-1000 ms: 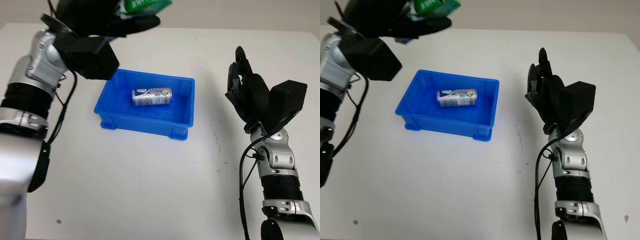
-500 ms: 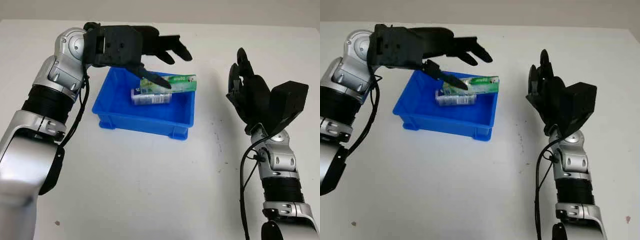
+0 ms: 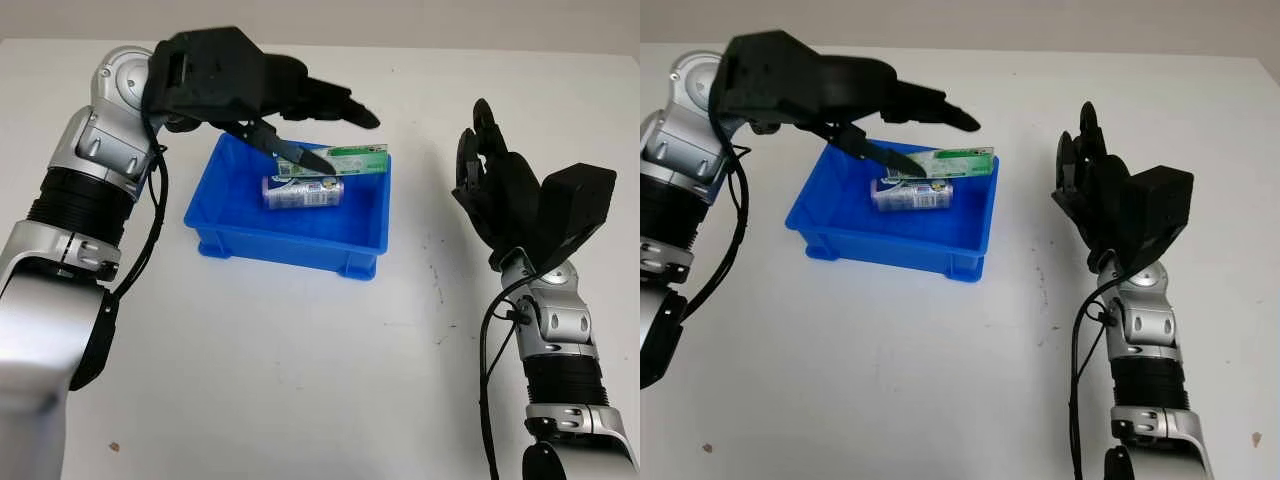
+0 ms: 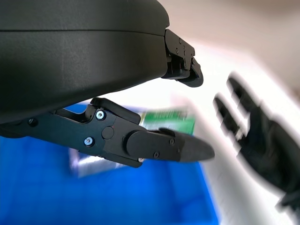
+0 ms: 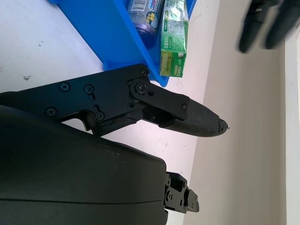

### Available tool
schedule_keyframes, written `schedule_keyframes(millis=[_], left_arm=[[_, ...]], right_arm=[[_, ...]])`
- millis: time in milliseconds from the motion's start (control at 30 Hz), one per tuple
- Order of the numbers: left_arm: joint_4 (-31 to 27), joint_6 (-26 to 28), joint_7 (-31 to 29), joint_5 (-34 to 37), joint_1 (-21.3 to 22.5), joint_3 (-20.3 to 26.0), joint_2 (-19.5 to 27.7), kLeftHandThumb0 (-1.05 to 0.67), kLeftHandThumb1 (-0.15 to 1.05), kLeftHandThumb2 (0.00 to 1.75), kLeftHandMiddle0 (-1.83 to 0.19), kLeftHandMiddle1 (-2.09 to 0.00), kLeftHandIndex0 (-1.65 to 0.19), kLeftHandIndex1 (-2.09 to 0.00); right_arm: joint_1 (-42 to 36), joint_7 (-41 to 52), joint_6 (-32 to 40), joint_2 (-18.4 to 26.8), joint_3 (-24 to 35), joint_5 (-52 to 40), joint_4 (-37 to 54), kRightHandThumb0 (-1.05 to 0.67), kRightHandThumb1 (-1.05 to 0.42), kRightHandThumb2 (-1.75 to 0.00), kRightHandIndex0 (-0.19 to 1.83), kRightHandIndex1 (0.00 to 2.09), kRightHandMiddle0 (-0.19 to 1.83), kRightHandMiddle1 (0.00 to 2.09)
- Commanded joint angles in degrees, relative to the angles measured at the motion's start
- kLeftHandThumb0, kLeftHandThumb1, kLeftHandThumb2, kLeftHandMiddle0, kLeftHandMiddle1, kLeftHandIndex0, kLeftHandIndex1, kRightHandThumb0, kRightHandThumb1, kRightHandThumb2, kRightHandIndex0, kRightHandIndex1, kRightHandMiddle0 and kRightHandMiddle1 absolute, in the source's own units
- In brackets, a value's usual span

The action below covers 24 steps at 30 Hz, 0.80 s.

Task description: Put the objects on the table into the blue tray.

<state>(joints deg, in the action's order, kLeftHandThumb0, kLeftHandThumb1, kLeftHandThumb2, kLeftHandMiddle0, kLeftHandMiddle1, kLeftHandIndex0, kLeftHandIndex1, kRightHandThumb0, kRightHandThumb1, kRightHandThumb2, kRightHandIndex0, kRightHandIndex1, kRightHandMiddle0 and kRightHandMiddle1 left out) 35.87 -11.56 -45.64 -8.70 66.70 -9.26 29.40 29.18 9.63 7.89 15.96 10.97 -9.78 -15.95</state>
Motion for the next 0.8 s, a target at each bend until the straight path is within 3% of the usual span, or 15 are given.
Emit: schedule_keyframes(millis=[0, 100, 167, 300, 333, 400, 567, 767], left_arm=[[-0.9, 0.8, 5.5, 2.3, -2.1, 4.4, -0.6, -0.61, 1.05, 0.47, -0.27, -0.19, 0.01, -0.66], [-2.0, 5.0, 13.5, 8.6, -4.8, 11.6, -2.9, -0.62, 1.05, 0.47, -0.22, -0.38, 0.12, -0.95], [-0.6, 4.4, 17.6, 11.4, -6.1, 15.3, -3.2, -0.63, 1.05, 0.47, -0.15, -0.50, 0.17, -1.00], [-0.9, 7.2, 20.9, 14.7, -10.2, 19.5, -1.6, -0.70, 1.05, 0.52, -0.07, -0.12, 0.16, -0.49], [-1.0, 7.6, 20.6, 15.6, -11.6, 20.3, -1.4, -0.72, 1.05, 0.52, 0.04, -0.06, 0.18, -0.30], [-0.9, 8.2, 20.1, 16.9, -14.6, 21.2, -1.3, -0.73, 1.05, 0.53, 0.13, -0.03, 0.19, -0.13], [0.5, 5.9, 19.5, 16.5, -22.5, 21.1, -1.3, -0.72, 1.05, 0.61, 0.19, 0.00, 0.19, -0.01], [1.5, 6.0, 19.4, 16.9, -27.6, 21.1, -1.8, -0.75, 1.05, 0.63, 0.19, 0.00, 0.19, 0.00]], right_arm=[[-0.4, 0.0, -0.1, -0.2, 0.4, -0.2, 0.6, -0.63, -1.05, -0.73, -0.19, 0.00, -0.19, 0.00], [-0.3, 0.0, -0.4, -0.3, 0.4, -0.4, 0.5, -0.64, -1.05, -0.73, -0.19, 0.00, -0.19, 0.00], [0.0, 0.2, -0.9, -0.5, 0.5, -0.7, 0.1, -0.64, -1.05, -0.73, -0.19, 0.00, -0.19, 0.00], [0.7, 0.2, -2.1, -0.8, 0.5, -0.7, -0.9, -0.64, -1.05, -0.75, -0.19, 0.00, -0.19, 0.00], [0.9, 0.3, -2.3, -0.8, 0.5, -0.8, -1.2, -0.64, -1.05, -0.75, -0.19, 0.00, -0.19, 0.00], [1.1, 0.5, -2.3, -0.8, 0.5, -0.8, -1.5, -0.64, -1.05, -0.76, -0.19, 0.00, -0.19, 0.00], [1.8, 0.2, -2.5, -1.3, 0.7, -1.2, -2.5, -0.63, -1.05, -0.78, -0.19, 0.00, -0.19, 0.00], [2.7, 0.1, -4.3, -1.5, 1.0, -1.1, -4.2, -0.66, -1.05, -0.80, -0.19, 0.00, -0.19, 0.00]])
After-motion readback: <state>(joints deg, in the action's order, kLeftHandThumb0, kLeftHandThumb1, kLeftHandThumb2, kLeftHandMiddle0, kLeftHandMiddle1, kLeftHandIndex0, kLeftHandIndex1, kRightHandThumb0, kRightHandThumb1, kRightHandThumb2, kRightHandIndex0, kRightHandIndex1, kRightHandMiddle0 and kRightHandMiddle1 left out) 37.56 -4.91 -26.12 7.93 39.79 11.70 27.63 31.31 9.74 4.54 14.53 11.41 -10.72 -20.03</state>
